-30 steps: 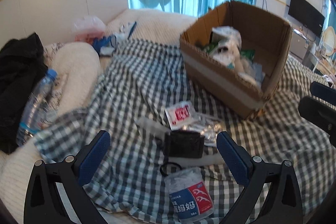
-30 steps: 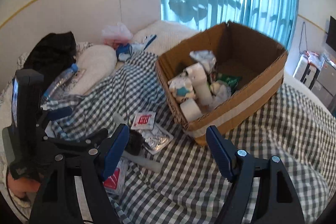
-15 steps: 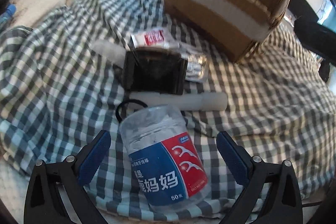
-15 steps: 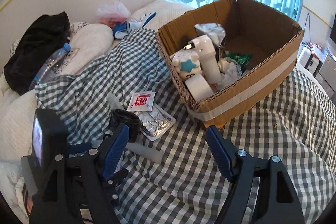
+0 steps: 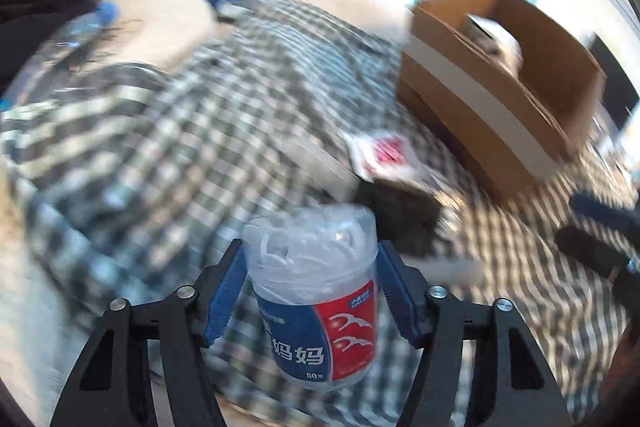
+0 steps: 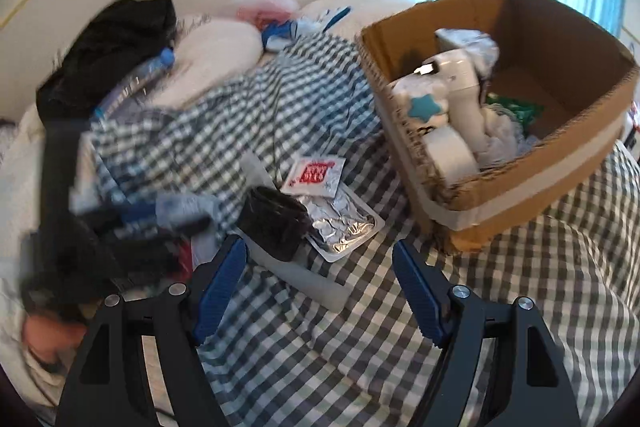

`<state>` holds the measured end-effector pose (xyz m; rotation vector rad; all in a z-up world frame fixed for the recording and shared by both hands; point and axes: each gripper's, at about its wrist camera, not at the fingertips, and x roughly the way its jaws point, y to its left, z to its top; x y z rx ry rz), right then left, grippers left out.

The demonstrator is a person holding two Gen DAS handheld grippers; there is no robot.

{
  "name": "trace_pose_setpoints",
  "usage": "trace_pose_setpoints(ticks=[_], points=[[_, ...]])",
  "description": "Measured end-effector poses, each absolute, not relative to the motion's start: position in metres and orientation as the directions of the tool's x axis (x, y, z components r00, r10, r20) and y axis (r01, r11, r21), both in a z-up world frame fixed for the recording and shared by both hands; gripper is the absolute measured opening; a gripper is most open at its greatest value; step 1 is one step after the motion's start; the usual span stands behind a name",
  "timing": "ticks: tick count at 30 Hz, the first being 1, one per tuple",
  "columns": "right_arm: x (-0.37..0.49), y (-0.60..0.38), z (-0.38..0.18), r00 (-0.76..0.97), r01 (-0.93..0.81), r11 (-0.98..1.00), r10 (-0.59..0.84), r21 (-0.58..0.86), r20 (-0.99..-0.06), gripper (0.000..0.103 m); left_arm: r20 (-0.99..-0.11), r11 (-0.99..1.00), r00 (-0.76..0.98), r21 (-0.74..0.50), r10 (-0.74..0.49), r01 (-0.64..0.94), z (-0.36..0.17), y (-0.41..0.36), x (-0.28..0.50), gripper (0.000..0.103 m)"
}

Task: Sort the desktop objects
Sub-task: 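Grasp the blue floss jar with the left tool while the right grasps the black cup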

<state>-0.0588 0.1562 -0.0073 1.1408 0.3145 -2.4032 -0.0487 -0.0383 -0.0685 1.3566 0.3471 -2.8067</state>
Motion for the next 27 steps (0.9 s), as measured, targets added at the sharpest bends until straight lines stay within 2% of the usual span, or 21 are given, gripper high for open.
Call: trace_pose_setpoints(ticks=[7,11,12,13,14,17,18,20,21,24,27], points=[[-0.077,0.129,-0.038,-0.495,0.542,-0.841,-0.321,0.003,-0.807,0.076,-0.778,-0.971,-0.628,-0.163,0.020,0.172,-0.073,-0.053,-0.066,0.065],[-0.088,0.122,-0.047,-0.470,0.535,-0.844,-0.341,0.044,-0.815,0.076,-0.804,-0.968,-0.587,-0.212,0.094,0.136,-0.086,-0.050,-0.074,0.067],[-0.092,0.122,-0.048,-0.465,0.526,-0.849,-0.342,0.056,-0.816,0.076,-0.811,-0.969,-0.577,-0.208,0.095,0.132,-0.088,-0.048,-0.075,0.073],[-0.095,0.122,-0.050,-0.459,0.519,-0.852,-0.347,0.070,-0.818,0.076,-0.820,-0.970,-0.564,-0.205,0.096,0.134,-0.091,-0.046,-0.076,0.083],[-0.098,0.122,-0.052,-0.452,0.517,-0.852,-0.351,0.080,-0.820,0.076,-0.844,-0.969,-0.527,-0.201,0.096,0.144,-0.097,-0.046,-0.078,0.087],[-0.103,0.118,-0.058,-0.440,0.516,-0.852,-0.346,0.081,-0.829,0.076,-0.864,-0.959,-0.484,-0.237,0.136,0.155,-0.109,-0.049,-0.083,0.088],[-0.105,0.116,-0.060,-0.436,0.518,-0.852,-0.347,0.084,-0.831,0.076,-0.865,-0.956,-0.483,-0.242,0.134,0.167,-0.109,-0.051,-0.083,0.087],[-0.109,0.112,-0.065,-0.426,0.517,-0.849,-0.361,0.104,-0.830,0.074,-0.859,-0.951,-0.493,-0.253,0.136,0.179,-0.109,-0.054,-0.082,0.077],[-0.112,0.112,-0.068,-0.412,0.513,-0.849,-0.375,0.128,-0.831,0.068,-0.857,-0.950,-0.496,-0.256,0.138,0.177,-0.108,-0.053,-0.081,0.066],[-0.124,0.114,-0.076,-0.385,0.478,-0.855,-0.410,0.201,-0.827,0.063,-0.858,-0.948,-0.497,-0.255,0.131,0.192,-0.107,-0.055,-0.079,0.066],[-0.128,0.115,-0.081,-0.365,0.464,-0.845,-0.456,0.266,-0.812,0.054,-0.860,-0.948,-0.493,-0.254,0.130,0.193,-0.108,-0.055,-0.079,0.066]])
